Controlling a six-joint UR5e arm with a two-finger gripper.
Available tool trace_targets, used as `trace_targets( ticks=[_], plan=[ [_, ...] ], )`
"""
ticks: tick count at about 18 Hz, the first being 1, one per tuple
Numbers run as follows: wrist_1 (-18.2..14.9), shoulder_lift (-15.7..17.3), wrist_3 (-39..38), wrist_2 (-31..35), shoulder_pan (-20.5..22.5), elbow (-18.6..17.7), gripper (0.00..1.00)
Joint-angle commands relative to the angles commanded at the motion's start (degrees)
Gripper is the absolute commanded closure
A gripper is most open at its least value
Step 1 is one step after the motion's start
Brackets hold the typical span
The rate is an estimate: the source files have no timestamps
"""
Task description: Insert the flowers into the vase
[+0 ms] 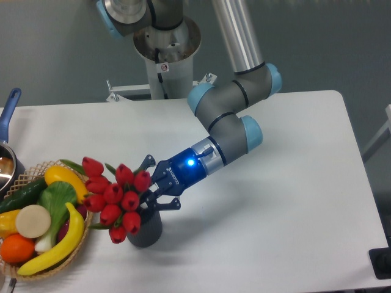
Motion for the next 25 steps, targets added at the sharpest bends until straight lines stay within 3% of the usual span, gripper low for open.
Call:
trace_targets(
  ticks=[4, 13, 16, 25],
  plan=[
    [0.0, 0.4, 0.1, -0.1, 0.0, -0.4, 0.46],
    [0.0, 1.1, 1.1, 0.0, 1.1, -0.5, 0.00],
    [0.1, 4.7, 1.1, 0.8, 2.5, -2.0, 0.00],
    [0.1, 14.5, 6.4, 15.5, 8.9, -6.5, 0.00]
  ],
)
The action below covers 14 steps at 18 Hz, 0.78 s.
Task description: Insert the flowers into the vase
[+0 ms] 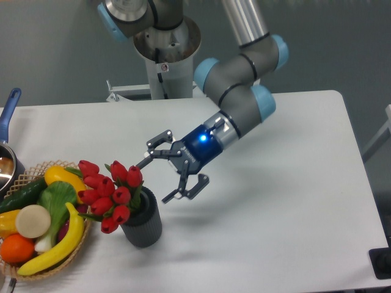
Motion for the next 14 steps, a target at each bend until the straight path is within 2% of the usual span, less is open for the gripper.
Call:
trace_targets(
  ticks=[3, 8, 11, 12, 14],
  plan=[
    [-0.1, 4.0, -0.1, 6.1, 2.7, 1.2, 0.00],
    [-0.3, 9.9, -0.7, 20.0, 7.2, 2.9, 0.00],
    [-0.5, 14.6, -0.6, 31.5, 10.1, 3.3, 0.00],
    [-1.4, 16.4, -0.5, 35.4, 10.7, 3.2, 0.00],
    [-6.3, 20.0, 0.2, 43.2, 10.8, 3.4, 0.00]
  ],
)
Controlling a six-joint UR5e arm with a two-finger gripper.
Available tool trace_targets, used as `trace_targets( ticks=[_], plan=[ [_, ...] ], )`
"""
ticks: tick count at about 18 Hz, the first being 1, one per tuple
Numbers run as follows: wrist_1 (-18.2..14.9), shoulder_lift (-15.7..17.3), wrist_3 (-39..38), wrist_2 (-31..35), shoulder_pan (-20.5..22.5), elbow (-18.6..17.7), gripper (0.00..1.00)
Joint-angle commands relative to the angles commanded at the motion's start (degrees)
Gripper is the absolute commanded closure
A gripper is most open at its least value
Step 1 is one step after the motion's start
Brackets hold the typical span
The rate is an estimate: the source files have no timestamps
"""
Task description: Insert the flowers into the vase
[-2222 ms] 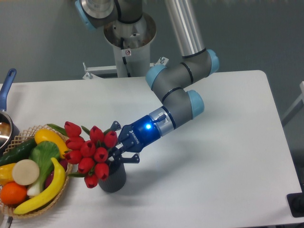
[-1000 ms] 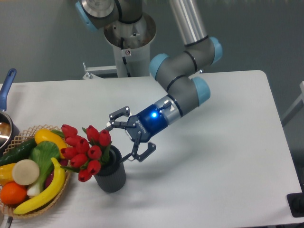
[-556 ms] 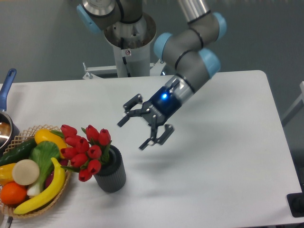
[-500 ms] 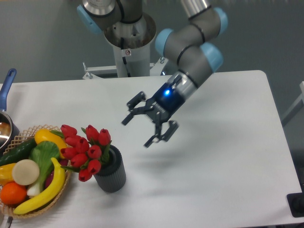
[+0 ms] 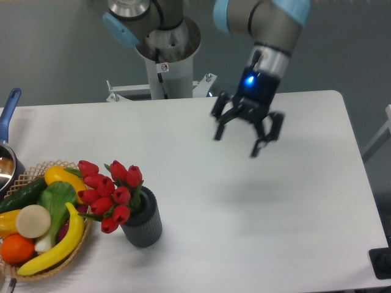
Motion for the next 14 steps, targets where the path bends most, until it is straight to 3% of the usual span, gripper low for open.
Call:
trace_targets(
  ticks=[2, 5, 7, 10, 14],
  plan=[
    [-6.1, 1.3, 2.1, 6.3, 0.3, 2.3, 0.00],
    [-18.0, 2.6, 9.6, 10.2, 0.4, 7.1, 0.00],
    [-23.1, 3.2, 14.7, 13.9, 1.5, 9.0, 0.00],
    [-25.5, 4.1, 19.5, 16.0, 3.3, 8.9, 0.00],
    [-25.7, 4.5, 19.9, 15.9, 4.7, 8.8, 0.00]
  ],
)
